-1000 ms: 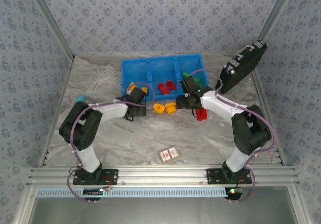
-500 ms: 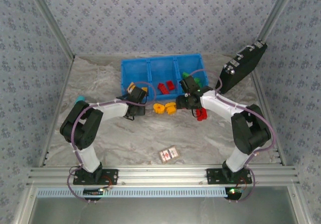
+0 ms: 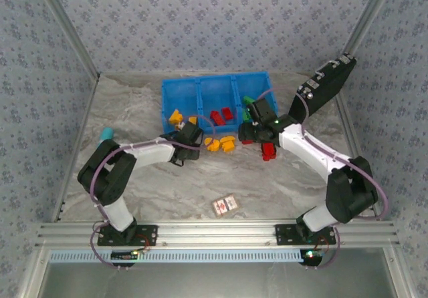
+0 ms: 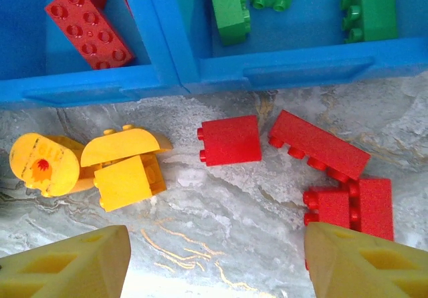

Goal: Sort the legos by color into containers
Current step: Pick up the lego from the center of the table, then place the lego in the container.

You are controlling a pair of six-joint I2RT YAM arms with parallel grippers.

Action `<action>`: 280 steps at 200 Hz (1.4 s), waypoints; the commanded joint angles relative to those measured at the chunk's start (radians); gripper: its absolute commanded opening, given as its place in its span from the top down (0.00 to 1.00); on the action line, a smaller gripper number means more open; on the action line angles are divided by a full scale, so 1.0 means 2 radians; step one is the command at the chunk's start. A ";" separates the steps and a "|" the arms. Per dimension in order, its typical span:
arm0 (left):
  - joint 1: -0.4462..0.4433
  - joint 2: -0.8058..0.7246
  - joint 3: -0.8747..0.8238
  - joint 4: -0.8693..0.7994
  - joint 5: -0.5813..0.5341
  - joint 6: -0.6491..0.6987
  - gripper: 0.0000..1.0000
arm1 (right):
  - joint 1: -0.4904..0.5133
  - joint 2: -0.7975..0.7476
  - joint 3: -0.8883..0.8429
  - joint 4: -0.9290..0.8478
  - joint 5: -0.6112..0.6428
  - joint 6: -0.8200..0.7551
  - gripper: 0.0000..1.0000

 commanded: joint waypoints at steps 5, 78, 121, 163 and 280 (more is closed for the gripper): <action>-0.032 -0.043 0.019 -0.032 -0.010 0.000 0.49 | 0.001 -0.047 -0.020 -0.039 0.025 0.021 0.28; -0.063 0.003 0.160 0.027 0.026 0.015 0.49 | -0.027 -0.184 -0.122 -0.061 0.035 0.048 0.29; -0.073 0.089 0.263 0.048 0.044 0.028 0.49 | -0.046 -0.275 -0.190 -0.049 0.024 0.051 0.28; -0.075 0.192 0.385 0.059 0.042 0.064 0.50 | -0.017 -0.363 -0.249 0.008 0.012 0.048 0.28; -0.074 0.412 0.727 -0.046 0.010 0.093 0.41 | -0.007 -0.389 -0.297 0.015 0.004 0.060 0.27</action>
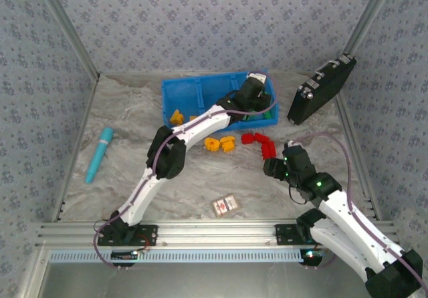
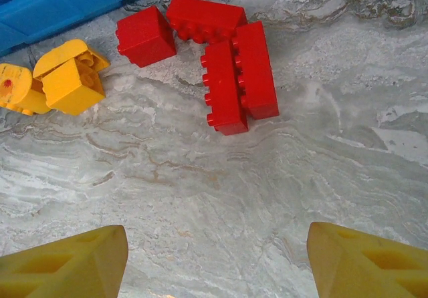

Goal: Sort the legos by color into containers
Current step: Place the lego in the container.

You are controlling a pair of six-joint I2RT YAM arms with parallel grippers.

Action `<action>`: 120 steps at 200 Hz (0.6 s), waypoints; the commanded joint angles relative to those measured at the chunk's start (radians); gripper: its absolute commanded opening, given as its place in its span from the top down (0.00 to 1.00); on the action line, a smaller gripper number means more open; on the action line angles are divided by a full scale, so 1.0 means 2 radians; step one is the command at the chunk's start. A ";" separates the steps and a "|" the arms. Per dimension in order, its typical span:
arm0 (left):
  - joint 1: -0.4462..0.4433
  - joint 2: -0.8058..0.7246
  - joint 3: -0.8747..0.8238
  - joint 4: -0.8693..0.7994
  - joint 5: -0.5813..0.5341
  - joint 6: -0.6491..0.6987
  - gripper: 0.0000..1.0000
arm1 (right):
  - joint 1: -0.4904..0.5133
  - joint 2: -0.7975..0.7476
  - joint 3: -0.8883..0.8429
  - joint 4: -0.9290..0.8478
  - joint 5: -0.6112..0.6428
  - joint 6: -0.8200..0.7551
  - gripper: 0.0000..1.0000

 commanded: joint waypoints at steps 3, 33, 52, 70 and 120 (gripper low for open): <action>-0.002 0.043 0.067 -0.040 -0.022 0.018 0.40 | 0.002 -0.001 0.001 0.008 -0.004 0.002 0.27; 0.003 0.082 0.128 -0.060 -0.018 0.014 0.34 | 0.000 -0.001 -0.001 0.001 0.001 0.001 0.26; 0.006 0.087 0.143 -0.069 -0.016 0.013 0.34 | -0.003 0.002 -0.001 0.005 -0.004 -0.002 0.26; 0.007 0.079 0.143 -0.079 -0.018 0.021 0.34 | -0.004 0.008 0.002 0.009 -0.011 -0.008 0.26; 0.012 -0.022 0.097 -0.130 0.009 0.069 0.30 | 0.049 0.072 0.040 0.053 -0.093 -0.140 0.26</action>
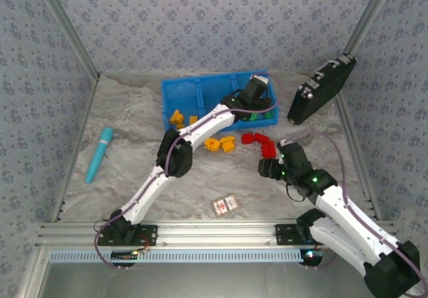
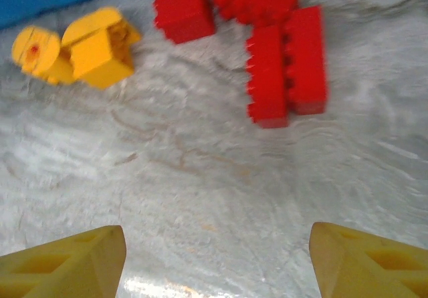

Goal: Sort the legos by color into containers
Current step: Place the lego in the container, then pick up the lego from the center of the table.

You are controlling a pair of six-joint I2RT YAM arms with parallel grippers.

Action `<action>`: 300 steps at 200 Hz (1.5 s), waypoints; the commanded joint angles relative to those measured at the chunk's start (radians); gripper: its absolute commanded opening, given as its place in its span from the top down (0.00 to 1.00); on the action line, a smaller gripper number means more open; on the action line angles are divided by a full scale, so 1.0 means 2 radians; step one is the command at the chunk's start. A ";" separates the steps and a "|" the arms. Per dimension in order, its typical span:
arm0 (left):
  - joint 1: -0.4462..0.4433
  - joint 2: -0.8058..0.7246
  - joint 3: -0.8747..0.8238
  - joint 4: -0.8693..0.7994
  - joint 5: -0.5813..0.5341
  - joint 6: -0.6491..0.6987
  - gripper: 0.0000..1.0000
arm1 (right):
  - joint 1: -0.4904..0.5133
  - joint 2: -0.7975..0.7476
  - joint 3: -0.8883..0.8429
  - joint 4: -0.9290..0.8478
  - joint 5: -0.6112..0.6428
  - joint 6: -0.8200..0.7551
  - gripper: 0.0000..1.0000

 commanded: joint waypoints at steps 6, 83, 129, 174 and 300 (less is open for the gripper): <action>0.010 -0.119 -0.042 -0.031 0.024 0.040 0.30 | 0.045 0.029 0.036 0.033 -0.035 -0.086 0.26; 0.152 -0.533 -0.498 0.031 0.086 0.035 0.15 | 0.107 0.237 0.178 0.048 -0.064 -0.183 0.23; 0.245 -0.752 -0.623 -0.049 0.079 0.041 0.11 | 0.116 0.427 0.346 -0.014 -0.097 -0.213 0.01; 0.260 -0.881 -0.673 -0.098 0.056 0.047 0.05 | 0.133 0.536 0.463 -0.067 -0.062 -0.218 0.01; 0.267 -0.917 -0.738 -0.157 0.043 0.103 0.00 | 0.155 0.641 0.547 -0.118 0.075 -0.206 0.01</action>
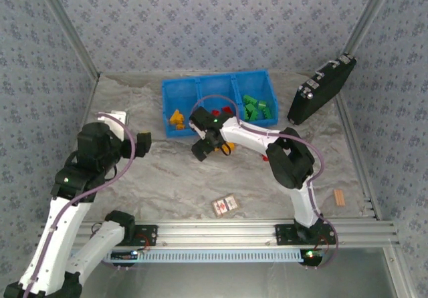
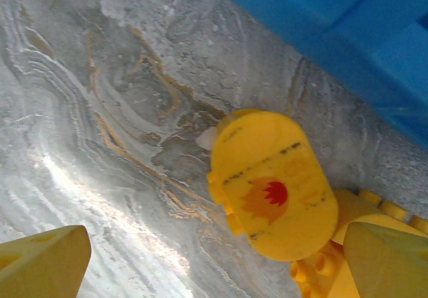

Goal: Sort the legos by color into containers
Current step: Pick up the lego from the center of the table.

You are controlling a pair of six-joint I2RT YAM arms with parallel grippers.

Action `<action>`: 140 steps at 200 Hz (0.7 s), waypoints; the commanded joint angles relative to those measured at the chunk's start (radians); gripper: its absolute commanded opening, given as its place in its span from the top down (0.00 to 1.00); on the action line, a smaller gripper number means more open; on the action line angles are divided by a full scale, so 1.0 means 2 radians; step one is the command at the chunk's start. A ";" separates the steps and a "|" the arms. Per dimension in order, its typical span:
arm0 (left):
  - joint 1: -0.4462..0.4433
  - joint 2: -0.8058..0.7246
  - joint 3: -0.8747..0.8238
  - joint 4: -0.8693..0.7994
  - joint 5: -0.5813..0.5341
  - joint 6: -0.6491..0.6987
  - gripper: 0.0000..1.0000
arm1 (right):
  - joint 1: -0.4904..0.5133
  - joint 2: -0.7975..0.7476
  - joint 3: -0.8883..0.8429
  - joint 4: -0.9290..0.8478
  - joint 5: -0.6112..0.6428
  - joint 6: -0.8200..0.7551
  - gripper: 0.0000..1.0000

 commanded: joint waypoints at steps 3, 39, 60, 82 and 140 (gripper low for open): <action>0.004 0.012 -0.005 -0.007 -0.006 0.010 0.00 | -0.001 0.014 0.016 -0.016 0.029 0.001 0.01; 0.004 0.024 -0.015 0.004 0.007 0.000 0.00 | -0.004 0.029 0.019 -0.004 0.036 -0.009 0.02; 0.005 0.032 -0.018 0.010 0.014 -0.002 0.00 | -0.007 0.037 0.026 -0.004 0.042 -0.013 0.03; 0.005 0.039 -0.018 0.014 0.018 -0.003 0.00 | -0.009 0.043 0.034 -0.005 0.046 -0.018 0.05; 0.005 0.061 -0.014 0.023 0.020 0.017 0.00 | -0.010 0.067 0.047 -0.004 0.038 -0.030 0.10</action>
